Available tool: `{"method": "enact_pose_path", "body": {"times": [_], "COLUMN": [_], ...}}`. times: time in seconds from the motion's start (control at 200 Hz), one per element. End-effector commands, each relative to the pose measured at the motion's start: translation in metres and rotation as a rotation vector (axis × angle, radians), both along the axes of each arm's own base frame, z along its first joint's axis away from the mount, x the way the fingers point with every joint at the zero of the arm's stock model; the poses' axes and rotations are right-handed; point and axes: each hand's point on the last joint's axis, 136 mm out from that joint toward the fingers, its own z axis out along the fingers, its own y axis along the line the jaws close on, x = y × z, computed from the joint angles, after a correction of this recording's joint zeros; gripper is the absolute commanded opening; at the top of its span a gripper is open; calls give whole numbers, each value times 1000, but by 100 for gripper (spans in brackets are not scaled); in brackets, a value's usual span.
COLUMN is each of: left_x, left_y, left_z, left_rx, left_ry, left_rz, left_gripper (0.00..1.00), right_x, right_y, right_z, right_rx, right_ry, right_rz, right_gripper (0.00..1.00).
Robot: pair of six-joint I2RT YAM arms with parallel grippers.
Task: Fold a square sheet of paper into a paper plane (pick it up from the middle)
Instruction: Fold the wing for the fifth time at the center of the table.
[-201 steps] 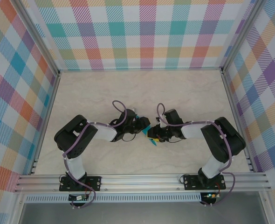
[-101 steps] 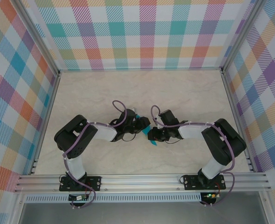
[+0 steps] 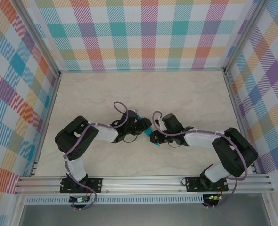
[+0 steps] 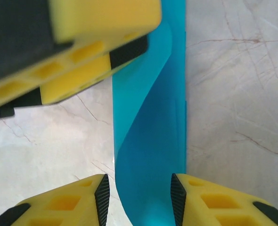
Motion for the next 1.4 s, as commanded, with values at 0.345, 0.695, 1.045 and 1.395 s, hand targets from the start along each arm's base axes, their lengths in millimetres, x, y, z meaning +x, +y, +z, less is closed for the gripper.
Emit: {"method": "enact_pose_path", "body": {"times": [0.345,0.695,1.045,1.395], "left_x": [5,6,5,6], "left_y": [-6,-9,-8,-1], "left_z": [2,4,5,12], "left_rx": [-8,-13,-14,-10], "left_ry": [-2,-2,-3,-16], "left_rz": [12,7,5,20], "left_gripper": [41,41,41,42], "right_x": [13,14,14,12], "right_y": [18,20,18,12], "right_z": [4,-6,-7,2], "right_rx": [-110,-162,-185,-194], "right_ry": [-286,-314,-318,-274], "right_rz": [140,160,154,113], "right_gripper": [43,39,31,8]}}
